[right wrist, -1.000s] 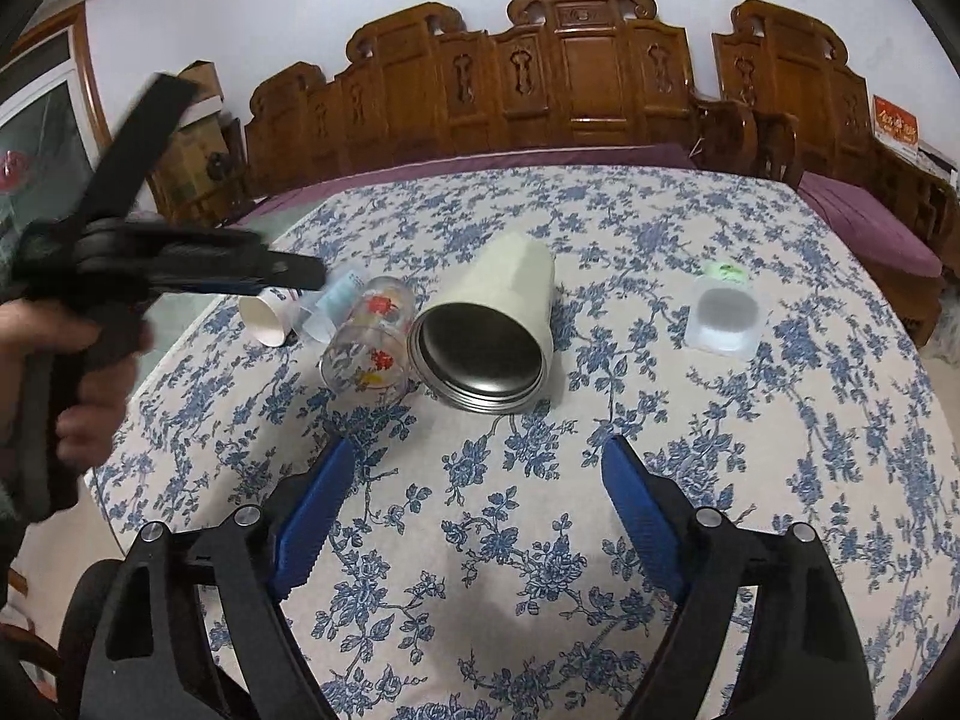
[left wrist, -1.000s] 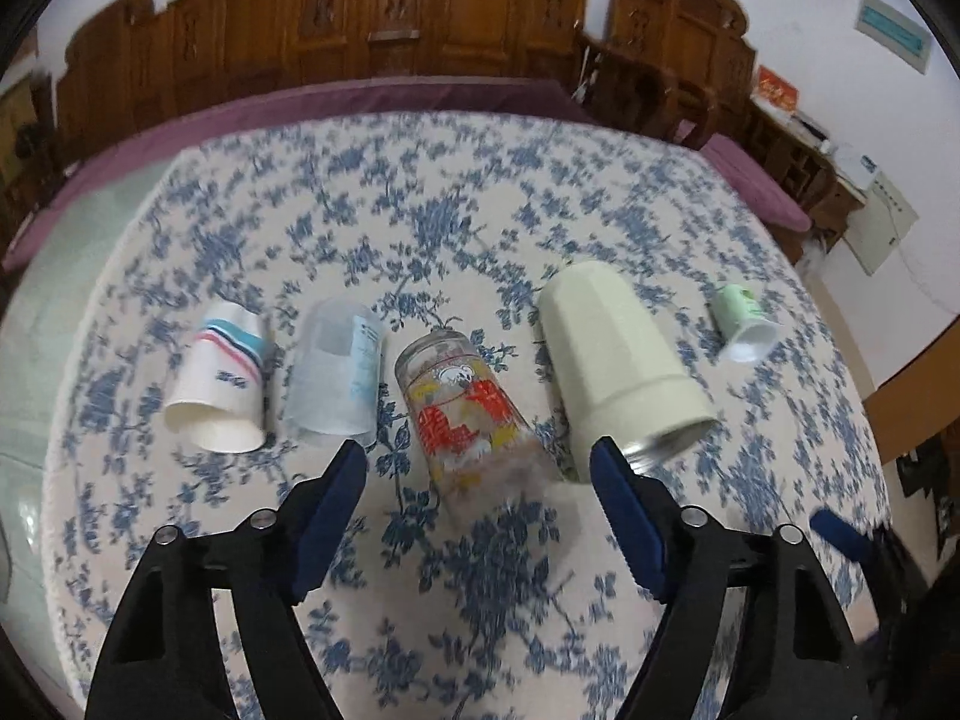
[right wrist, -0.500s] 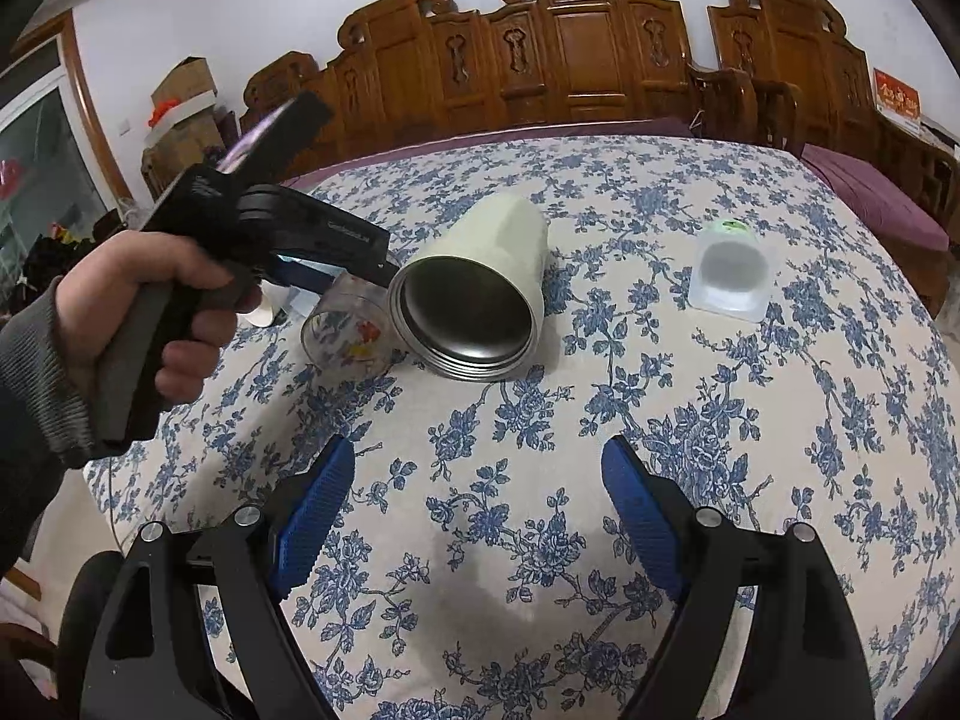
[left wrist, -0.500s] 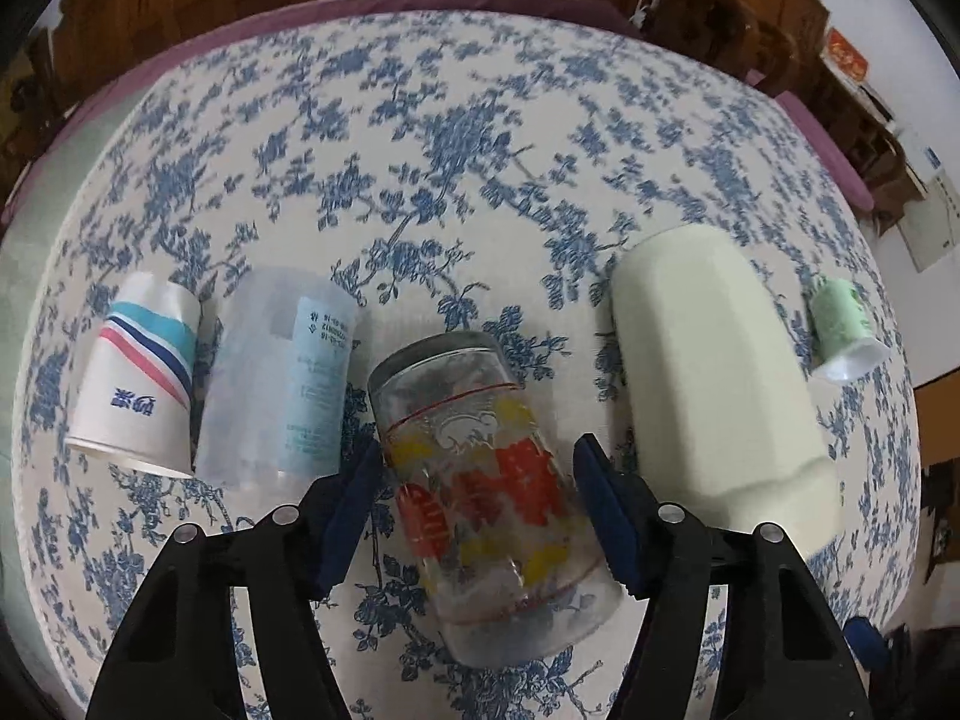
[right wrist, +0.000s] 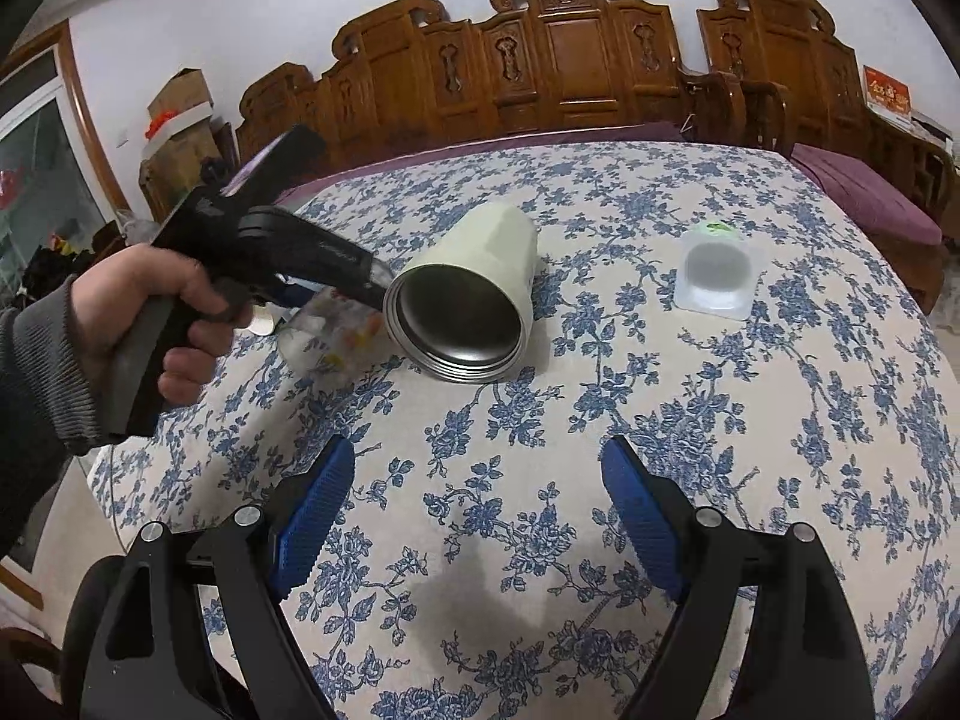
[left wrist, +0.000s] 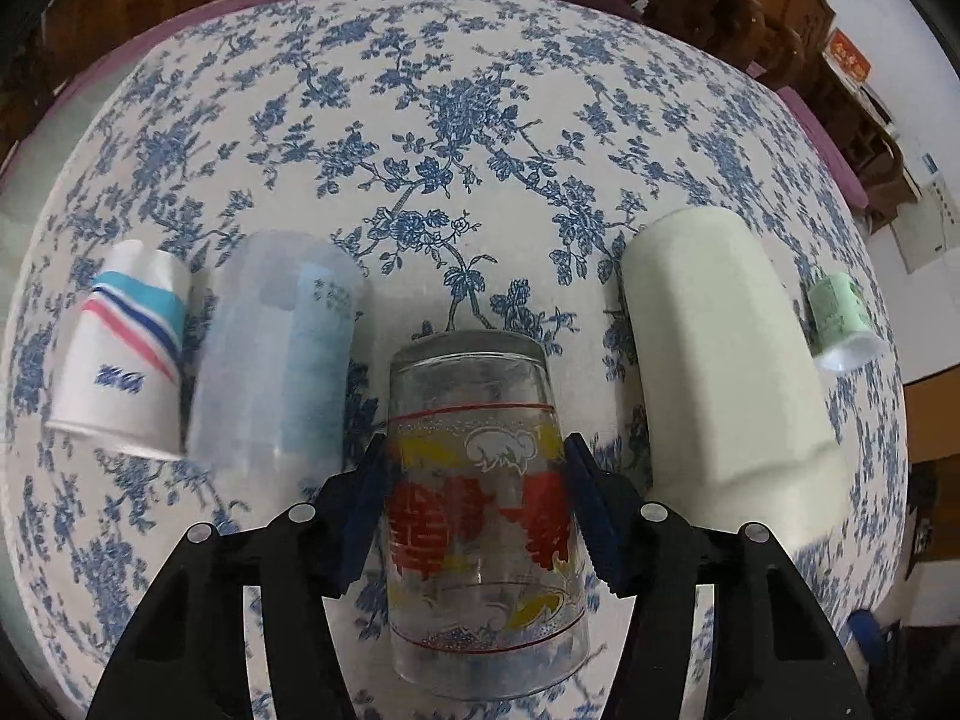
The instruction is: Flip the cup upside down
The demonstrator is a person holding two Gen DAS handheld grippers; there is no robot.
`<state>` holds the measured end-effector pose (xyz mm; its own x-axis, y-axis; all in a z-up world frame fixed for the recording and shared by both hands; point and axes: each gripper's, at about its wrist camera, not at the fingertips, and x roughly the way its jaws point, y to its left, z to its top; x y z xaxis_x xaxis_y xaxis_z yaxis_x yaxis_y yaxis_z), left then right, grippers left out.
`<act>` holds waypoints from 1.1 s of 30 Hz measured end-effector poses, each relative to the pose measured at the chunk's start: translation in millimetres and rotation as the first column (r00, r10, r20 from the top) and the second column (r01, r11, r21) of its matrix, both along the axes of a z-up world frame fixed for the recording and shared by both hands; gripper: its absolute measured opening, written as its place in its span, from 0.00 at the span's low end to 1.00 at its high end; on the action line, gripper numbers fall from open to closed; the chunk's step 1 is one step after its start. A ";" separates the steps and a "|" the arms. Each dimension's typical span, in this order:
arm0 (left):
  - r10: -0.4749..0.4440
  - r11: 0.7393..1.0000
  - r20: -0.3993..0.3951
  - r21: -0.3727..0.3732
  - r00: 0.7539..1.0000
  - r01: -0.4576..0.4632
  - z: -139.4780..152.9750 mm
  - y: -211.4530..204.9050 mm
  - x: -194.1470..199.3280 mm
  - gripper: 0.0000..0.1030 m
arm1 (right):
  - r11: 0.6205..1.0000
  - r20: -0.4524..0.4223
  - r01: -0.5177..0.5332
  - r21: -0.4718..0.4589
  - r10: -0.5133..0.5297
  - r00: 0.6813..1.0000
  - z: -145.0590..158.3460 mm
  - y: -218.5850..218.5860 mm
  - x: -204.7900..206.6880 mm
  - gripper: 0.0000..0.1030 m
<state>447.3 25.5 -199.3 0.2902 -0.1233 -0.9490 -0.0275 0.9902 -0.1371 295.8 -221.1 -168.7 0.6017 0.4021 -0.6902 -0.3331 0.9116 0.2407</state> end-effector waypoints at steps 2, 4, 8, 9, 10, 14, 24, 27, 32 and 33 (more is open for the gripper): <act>-0.010 1.000 0.015 -0.002 1.000 0.010 8.3 1.8 -10.0 0.53 | 1.000 0.006 0.011 0.006 -0.011 1.000 2.4 -3.1 -3.1 0.84; -0.032 0.999 0.033 0.001 0.999 0.032 17.9 0.2 -23.8 0.53 | 1.000 0.010 0.018 0.012 -0.018 1.000 5.2 -5.6 -6.7 0.84; -0.078 0.997 0.061 0.005 0.995 0.078 29.2 -11.2 -55.2 0.53 | 0.999 0.020 0.037 0.025 -0.037 0.999 11.1 -11.7 -16.6 0.84; -0.098 0.995 0.072 0.010 0.993 0.097 31.0 -17.2 -67.0 0.53 | 0.999 0.023 0.043 0.031 -0.044 0.999 13.1 -14.1 -20.1 0.84; -0.106 0.994 0.076 0.011 0.991 0.105 31.1 -21.1 -72.2 0.53 | 0.998 0.024 0.048 0.035 -0.049 0.999 14.4 -16.1 -22.2 0.84; -0.146 0.989 0.088 0.010 0.985 0.146 25.6 -39.0 -101.7 0.53 | 0.996 0.037 0.074 0.048 -0.075 0.996 19.6 -28.0 -32.2 0.84; -0.179 0.984 0.045 0.019 0.983 0.178 -13.3 -54.4 -119.9 0.54 | 0.991 0.034 0.134 0.028 -0.135 0.990 21.8 -49.5 -41.8 0.84; -0.180 0.984 0.039 0.013 0.983 0.179 -13.6 -52.5 -119.7 0.54 | 0.991 0.037 0.130 0.012 -0.130 0.991 22.6 -47.5 -45.5 0.84; -0.167 0.986 0.095 0.008 0.981 0.167 7.7 -40.7 -130.7 0.54 | 0.993 0.038 0.119 -0.009 -0.119 0.992 26.7 -40.7 -46.3 0.84; -0.159 0.987 0.112 0.003 0.981 0.160 14.8 -35.1 -135.3 0.57 | 0.993 0.042 0.115 -0.014 -0.114 0.993 28.5 -38.2 -46.5 0.84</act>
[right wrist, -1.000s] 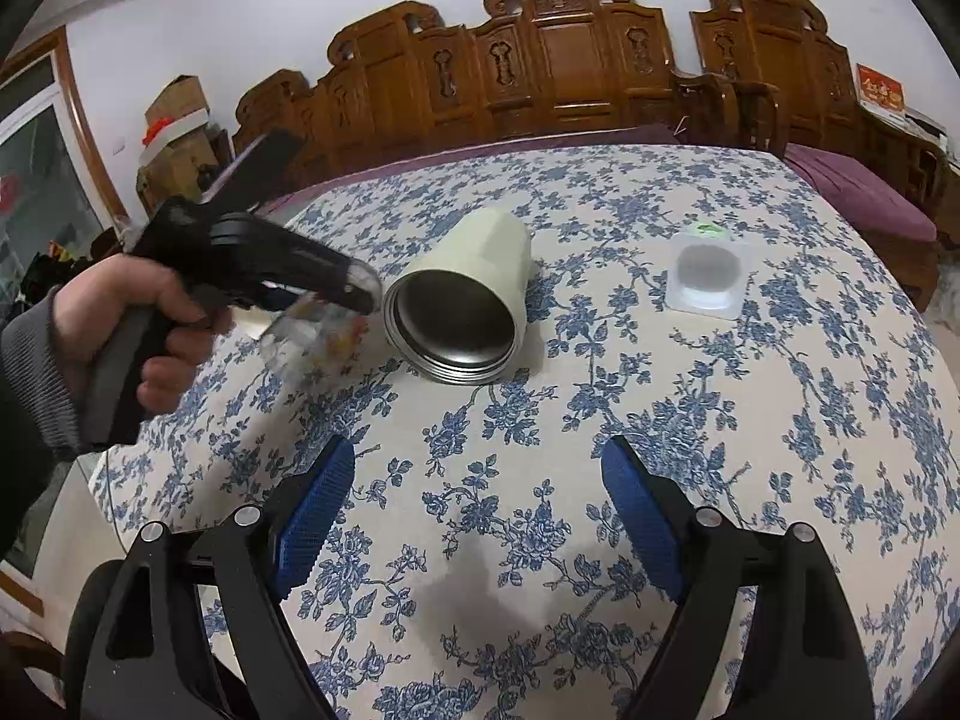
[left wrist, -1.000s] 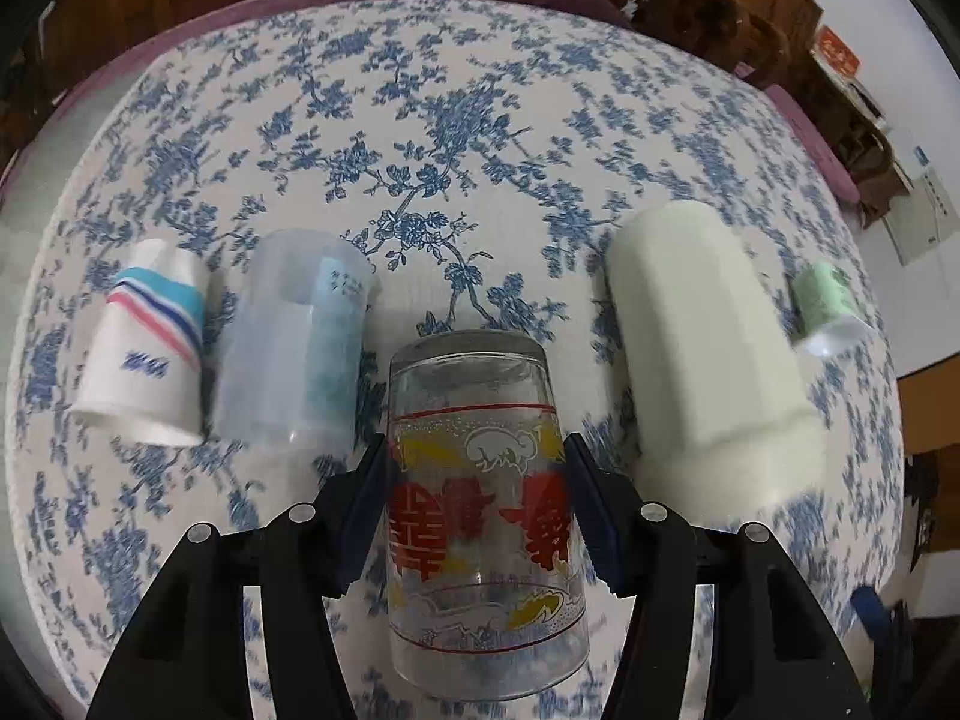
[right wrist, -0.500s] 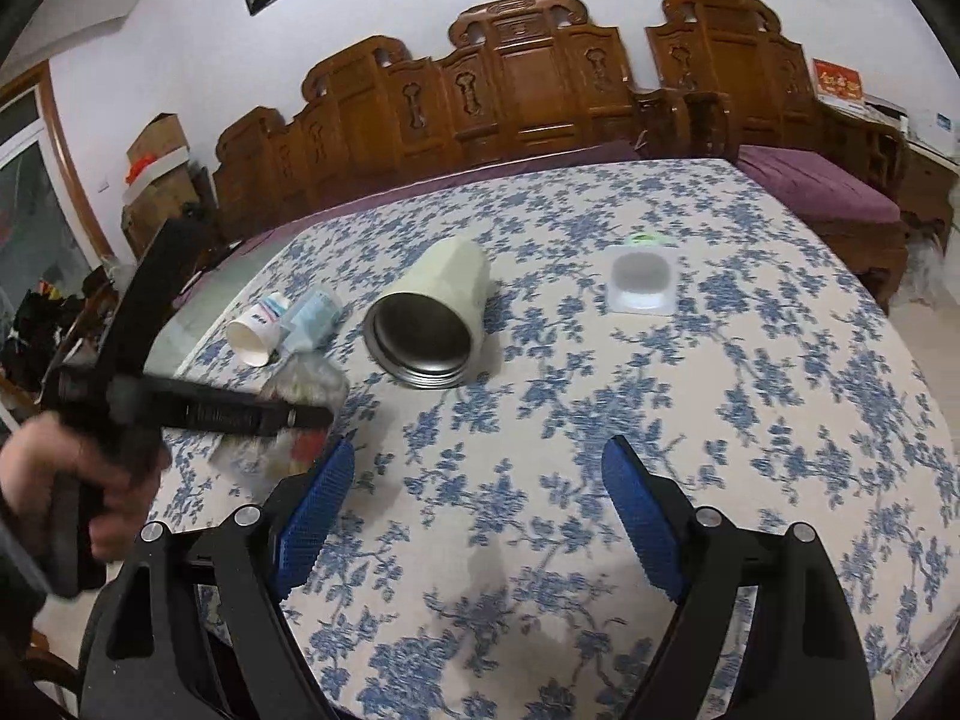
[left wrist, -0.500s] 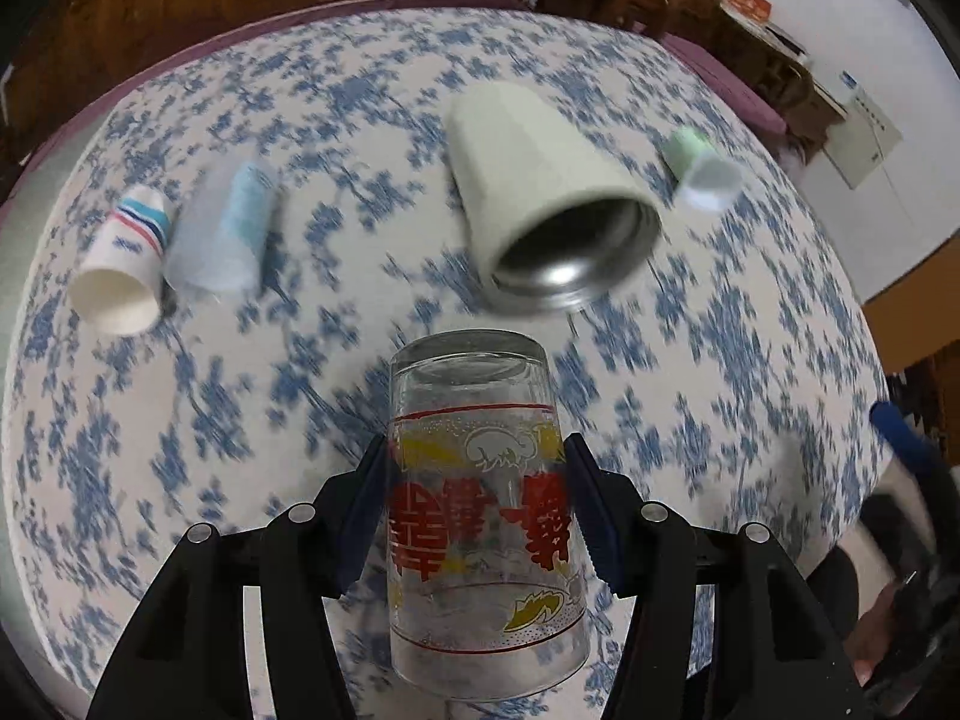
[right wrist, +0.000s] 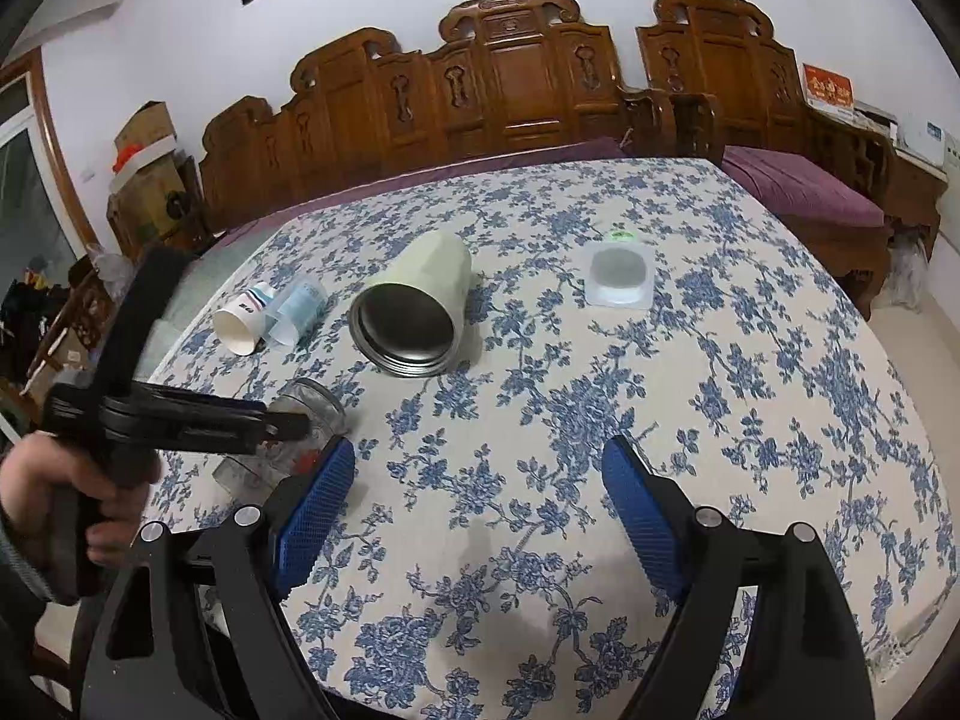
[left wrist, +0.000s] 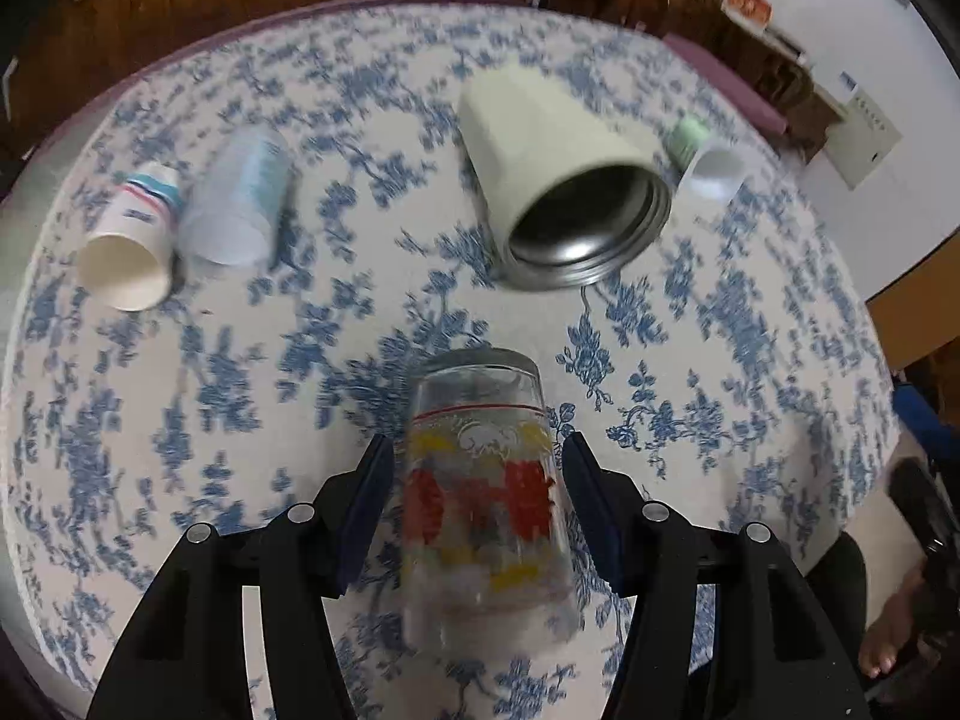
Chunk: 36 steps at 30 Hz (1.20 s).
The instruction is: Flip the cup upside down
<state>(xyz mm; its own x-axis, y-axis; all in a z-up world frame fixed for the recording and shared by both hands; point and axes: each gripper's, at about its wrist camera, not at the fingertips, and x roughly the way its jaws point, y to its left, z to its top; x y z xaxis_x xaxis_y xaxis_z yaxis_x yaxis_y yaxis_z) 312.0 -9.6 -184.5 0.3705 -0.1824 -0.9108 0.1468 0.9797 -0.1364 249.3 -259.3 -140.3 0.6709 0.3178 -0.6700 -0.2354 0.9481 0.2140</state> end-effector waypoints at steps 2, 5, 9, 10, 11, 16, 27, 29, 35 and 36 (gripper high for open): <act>0.011 1.000 0.043 -0.002 0.999 -0.011 14.0 10.4 -9.9 0.65 | 1.000 0.005 -0.013 -0.009 0.014 1.000 3.8 6.9 0.4 0.84; 0.023 0.998 0.119 0.048 0.993 -0.029 32.7 27.1 -22.9 0.67 | 0.999 0.008 -0.040 -0.025 0.040 0.999 7.7 20.6 2.3 0.84; 0.037 0.996 0.191 0.078 0.981 -0.052 52.1 55.9 -40.6 0.74 | 0.997 0.003 -0.070 -0.039 0.071 0.998 9.3 40.0 6.0 0.84; 0.039 0.995 0.206 0.085 0.978 -0.058 56.4 61.8 -44.1 0.75 | 0.996 -0.004 -0.077 -0.037 0.077 0.997 8.8 45.6 7.8 0.84; 0.042 0.994 0.226 0.092 0.973 -0.064 61.0 69.7 -50.4 0.79 | 0.996 -0.010 -0.083 -0.034 0.083 0.997 8.2 49.9 8.9 0.84; 0.048 0.987 0.306 0.131 0.951 -0.093 72.9 92.6 -72.2 0.92 | 0.993 -0.053 -0.116 -0.020 0.114 0.992 2.1 77.0 20.7 0.84; 0.110 0.987 0.337 0.071 0.935 -0.142 55.4 129.4 -98.2 0.92 | 0.985 -0.224 -0.173 0.009 0.171 0.960 -28.9 142.6 57.8 0.84; 0.123 0.988 0.344 0.049 0.931 -0.149 53.2 132.5 -101.6 0.92 | 0.984 -0.273 -0.178 0.003 0.172 0.947 -38.7 155.6 66.8 0.84; 0.153 0.986 0.332 0.010 0.931 -0.165 46.1 139.4 -102.9 0.92 | 0.986 -0.385 -0.169 -0.013 0.151 0.911 -60.8 179.8 87.2 0.81; 0.154 0.986 0.335 0.010 0.930 -0.167 46.6 138.8 -102.9 0.92 | 0.986 -0.408 -0.163 -0.029 0.137 0.903 -64.3 183.8 91.5 0.80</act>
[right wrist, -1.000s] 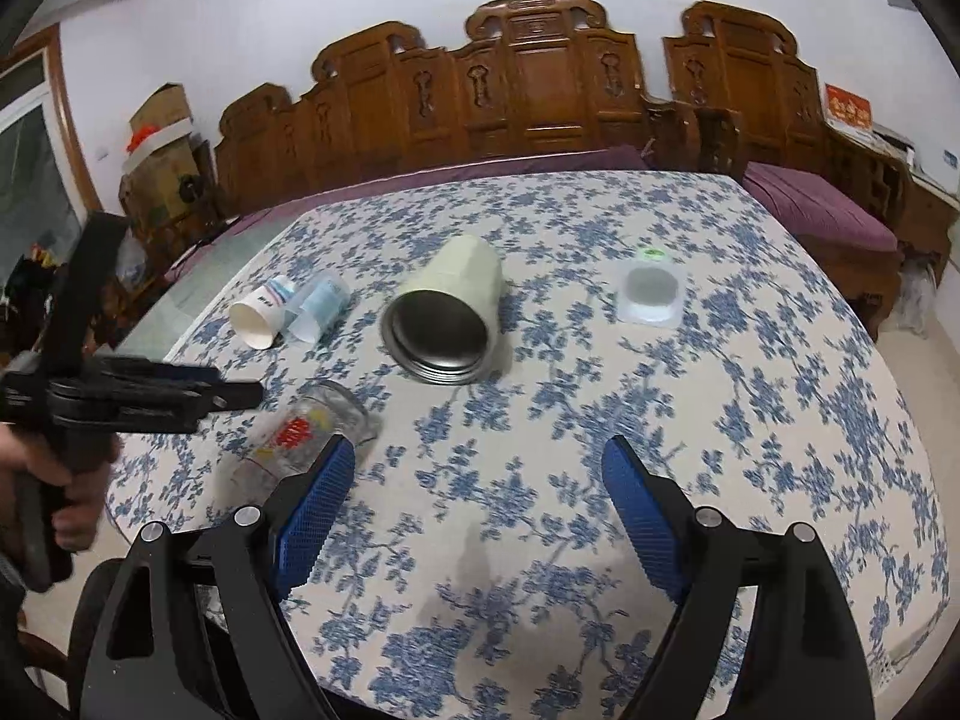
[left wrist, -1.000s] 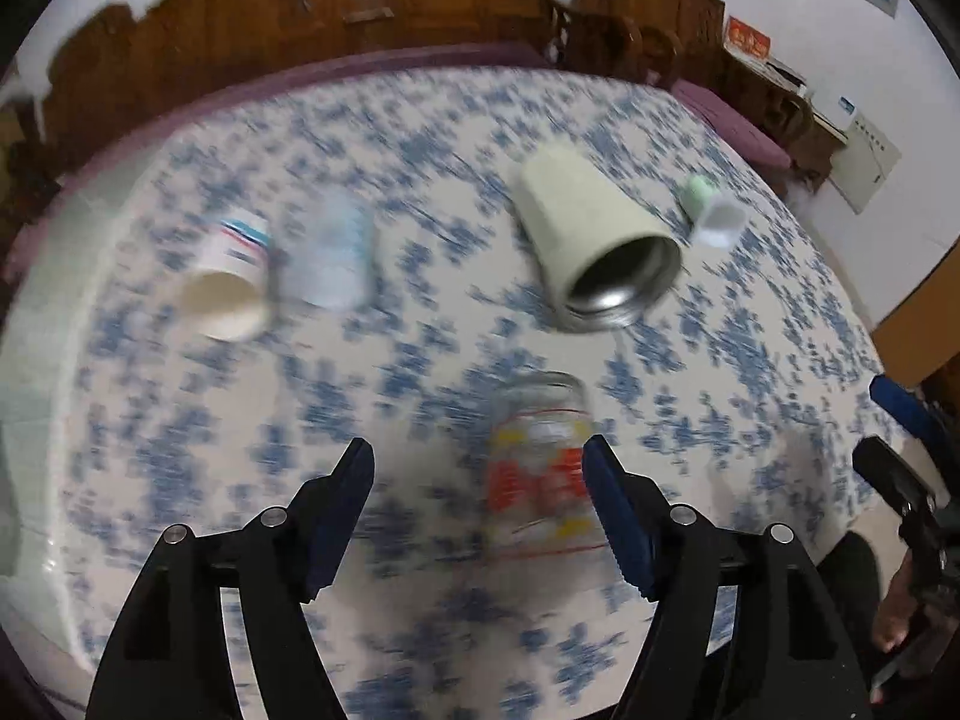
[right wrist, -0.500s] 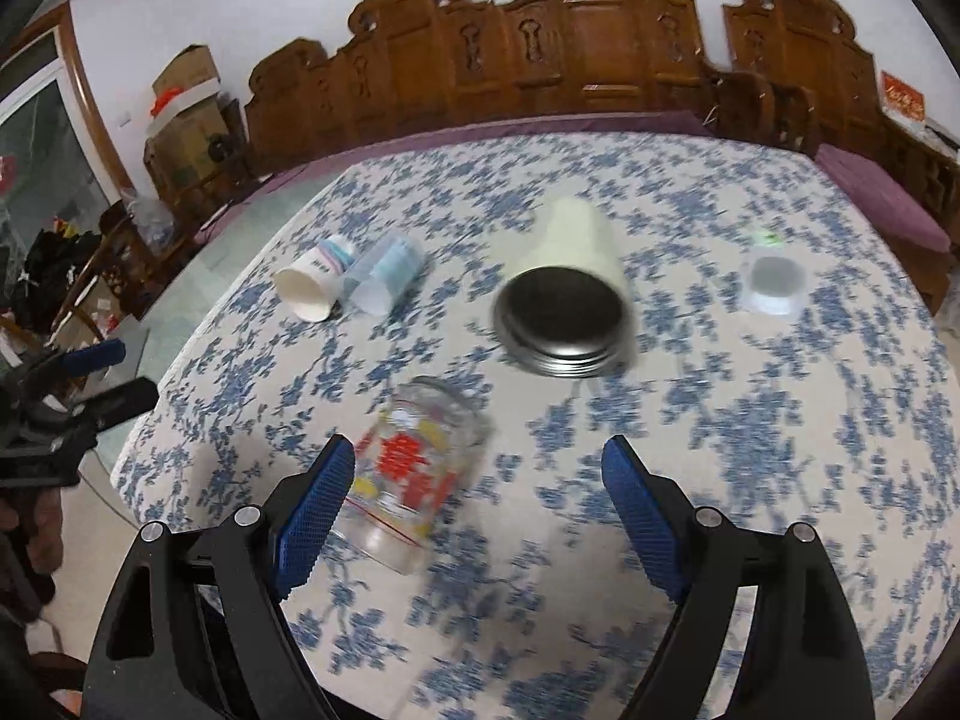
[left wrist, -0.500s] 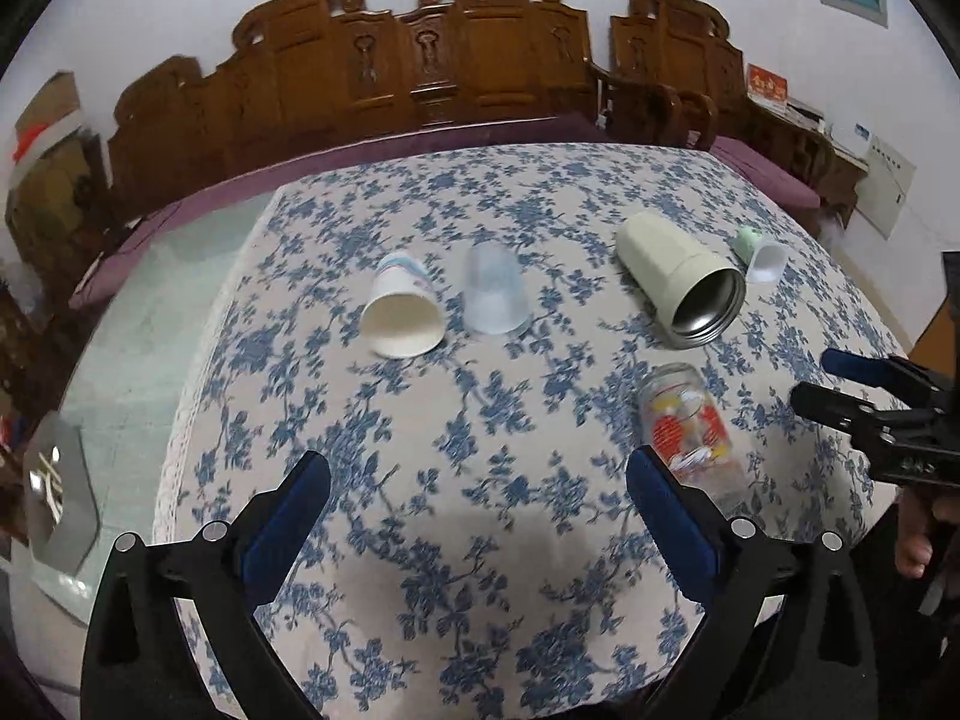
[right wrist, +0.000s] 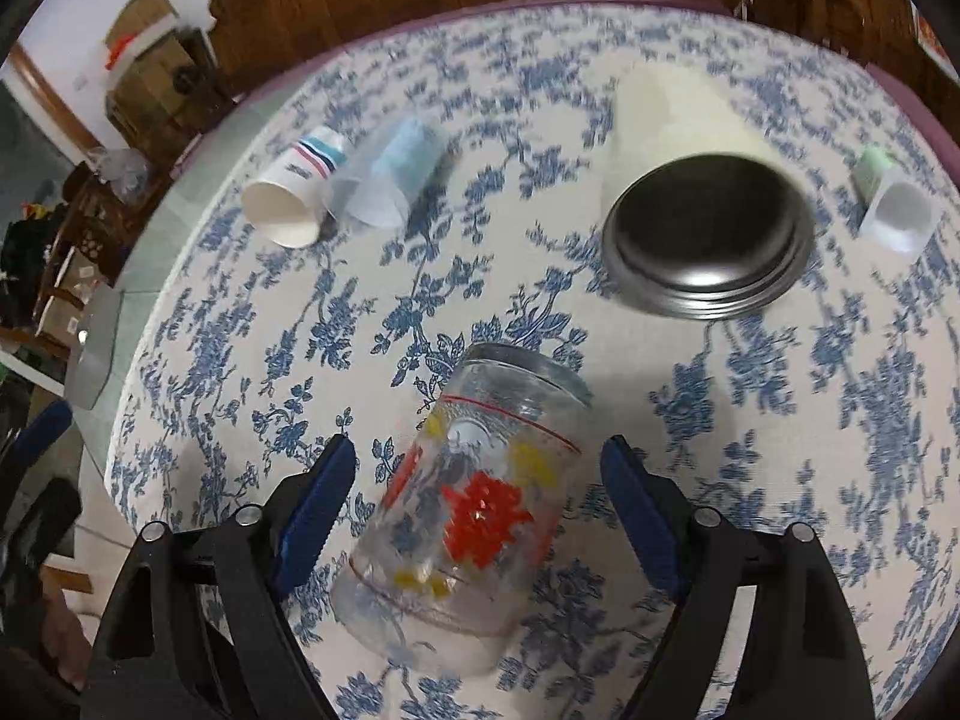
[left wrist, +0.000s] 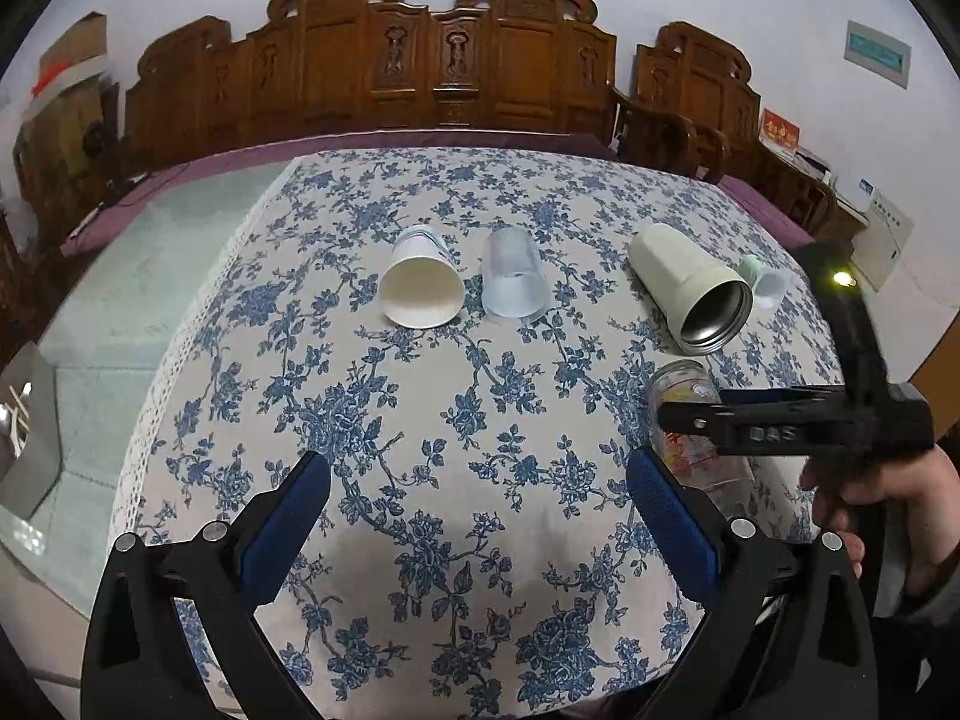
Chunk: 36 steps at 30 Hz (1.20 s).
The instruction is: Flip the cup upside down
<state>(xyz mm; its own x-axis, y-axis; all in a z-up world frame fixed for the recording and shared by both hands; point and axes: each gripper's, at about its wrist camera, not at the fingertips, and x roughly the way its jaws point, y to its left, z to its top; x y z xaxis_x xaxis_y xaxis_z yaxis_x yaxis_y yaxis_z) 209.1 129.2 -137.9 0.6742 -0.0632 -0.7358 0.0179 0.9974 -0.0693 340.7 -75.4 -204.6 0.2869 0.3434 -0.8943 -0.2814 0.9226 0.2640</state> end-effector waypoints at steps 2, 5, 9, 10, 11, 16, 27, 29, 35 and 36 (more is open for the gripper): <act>0.002 1.000 0.006 -0.001 1.000 -0.002 1.5 -0.4 0.3 0.92 | 0.999 -0.017 0.009 -0.040 -0.010 1.000 -3.1 5.5 5.2 0.75; 0.001 1.000 0.011 -0.009 1.000 -0.001 2.8 -0.3 0.4 0.92 | 0.997 -0.033 0.009 -0.074 -0.011 0.999 -5.2 12.6 10.3 0.75; -0.010 1.000 0.016 -0.005 1.000 0.010 3.7 -1.9 -1.0 0.92 | 0.997 -0.087 0.020 -0.072 -0.026 0.996 -13.8 11.0 17.1 0.75; -0.009 1.000 0.014 -0.007 1.000 0.009 3.6 -1.6 -0.7 0.92 | 0.998 -0.102 0.022 -0.065 -0.029 0.994 -15.7 10.2 18.1 0.75; -0.009 1.000 0.014 -0.010 1.000 0.009 3.5 -1.5 -0.6 0.92 | 0.997 -0.109 0.023 -0.067 -0.030 0.994 -16.9 9.9 19.2 0.75; -0.011 1.000 0.005 -0.019 1.000 0.012 1.8 -0.8 0.1 0.92 | 0.997 -0.119 0.049 -0.057 -0.056 0.991 -22.3 5.5 26.3 0.67; -0.016 1.000 -0.008 -0.025 1.000 0.016 -1.2 -1.2 -0.7 0.92 | 1.000 -0.067 0.012 0.005 -0.011 0.998 -7.1 -6.6 9.0 0.57; -0.020 0.999 -0.007 -0.025 1.000 0.020 -0.5 -2.7 -1.3 0.92 | 1.000 -0.032 -0.004 0.015 0.005 0.999 2.3 -12.1 0.5 0.57; -0.035 0.999 -0.001 -0.024 0.999 0.034 2.2 -9.4 -3.1 0.92 | 0.998 0.088 -0.055 0.026 0.053 0.995 27.8 -27.8 -20.4 0.57; -0.038 0.999 0.000 -0.023 0.999 0.038 2.6 -10.8 -3.3 0.92 | 0.998 0.116 -0.067 0.017 0.064 0.991 32.1 -27.5 -24.2 0.57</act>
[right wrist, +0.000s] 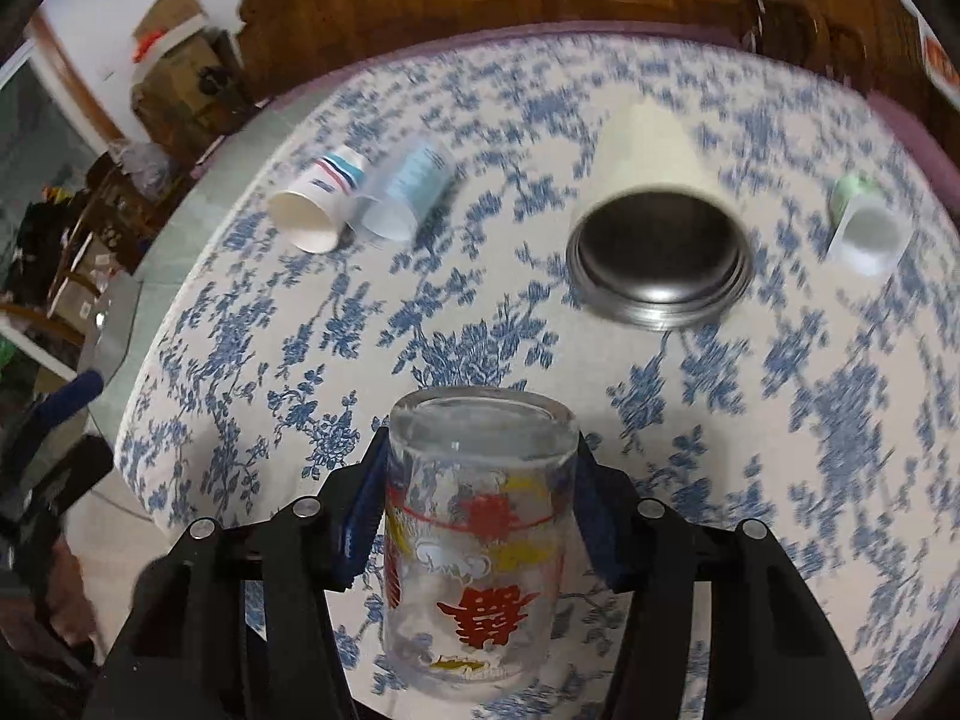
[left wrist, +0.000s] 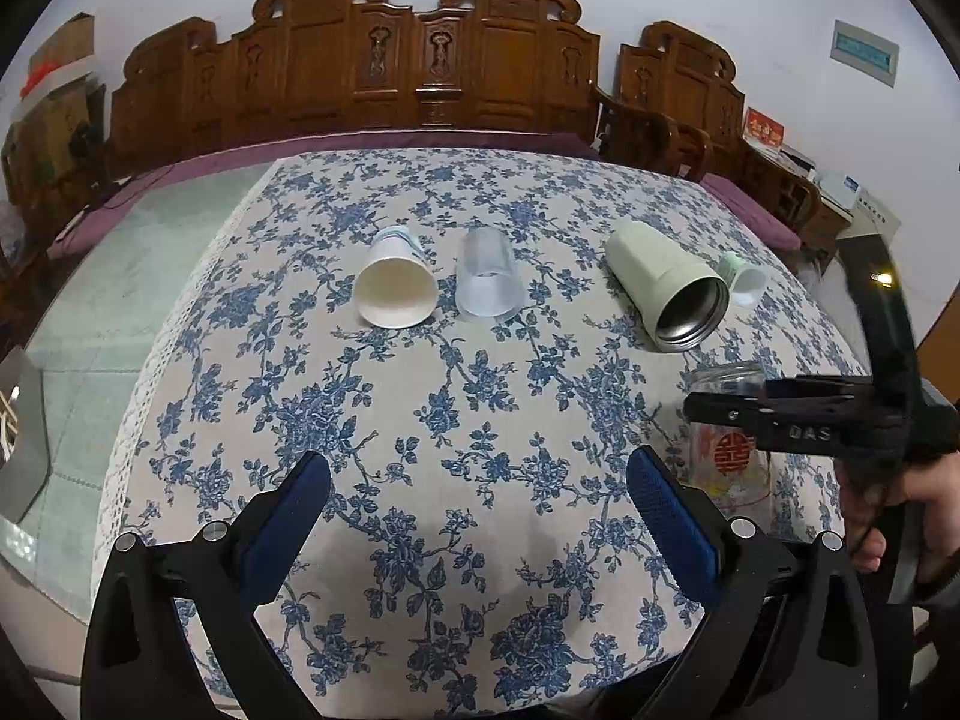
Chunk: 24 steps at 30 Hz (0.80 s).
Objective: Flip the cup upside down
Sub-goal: 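Lower the glass rim-down onto the tablecloth and open the right gripper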
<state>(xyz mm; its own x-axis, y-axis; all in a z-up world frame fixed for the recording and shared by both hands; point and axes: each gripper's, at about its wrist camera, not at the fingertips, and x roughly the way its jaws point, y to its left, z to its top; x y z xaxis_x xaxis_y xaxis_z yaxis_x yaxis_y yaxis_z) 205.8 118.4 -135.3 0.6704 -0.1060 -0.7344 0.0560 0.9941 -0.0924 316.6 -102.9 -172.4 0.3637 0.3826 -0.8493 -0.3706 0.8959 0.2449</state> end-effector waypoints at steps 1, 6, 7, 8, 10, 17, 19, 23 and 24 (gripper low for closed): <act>-0.003 1.000 0.000 0.001 1.000 0.003 -0.1 -0.8 -0.1 0.92 | 1.000 0.031 -0.013 -0.011 0.013 0.999 4.4 0.1 -3.8 0.57; -0.012 1.000 0.001 0.003 1.000 0.012 0.5 -4.9 -1.1 0.92 | 0.996 0.139 -0.045 -0.078 0.056 0.989 15.5 3.9 -11.6 0.56; -0.012 1.000 0.002 0.004 1.000 0.012 0.8 -5.1 -1.1 0.92 | 0.996 0.155 -0.049 -0.081 0.061 0.986 17.1 3.8 -11.3 0.56; -0.013 1.000 0.003 0.003 1.000 0.013 1.4 -5.6 -1.3 0.92 | 0.995 0.166 -0.052 -0.082 0.065 0.984 17.9 5.5 -11.3 0.56; -0.014 1.000 0.005 0.000 1.000 0.014 2.0 -5.5 -1.4 0.92 | 0.993 0.188 -0.060 -0.099 0.078 0.979 19.5 9.5 -12.0 0.56; -0.012 1.000 0.010 0.004 1.000 0.012 3.0 -6.3 -2.7 0.92 | 0.989 0.196 -0.081 -0.124 0.105 0.975 16.1 24.6 -10.4 0.56; -0.012 1.000 0.013 0.002 1.000 0.012 3.5 -5.9 -3.4 0.92 | 0.989 0.184 -0.087 -0.116 0.108 0.977 14.6 26.3 -9.6 0.56; -0.015 1.000 0.016 0.004 1.000 0.015 5.0 -6.5 -3.4 0.92 | 0.991 0.168 -0.092 -0.102 0.108 0.980 9.4 30.0 -10.3 0.57; -0.014 1.000 0.018 0.004 1.000 0.014 5.4 -6.5 -3.7 0.92 | 0.991 0.174 -0.094 -0.092 0.109 0.979 9.6 30.7 -11.4 0.57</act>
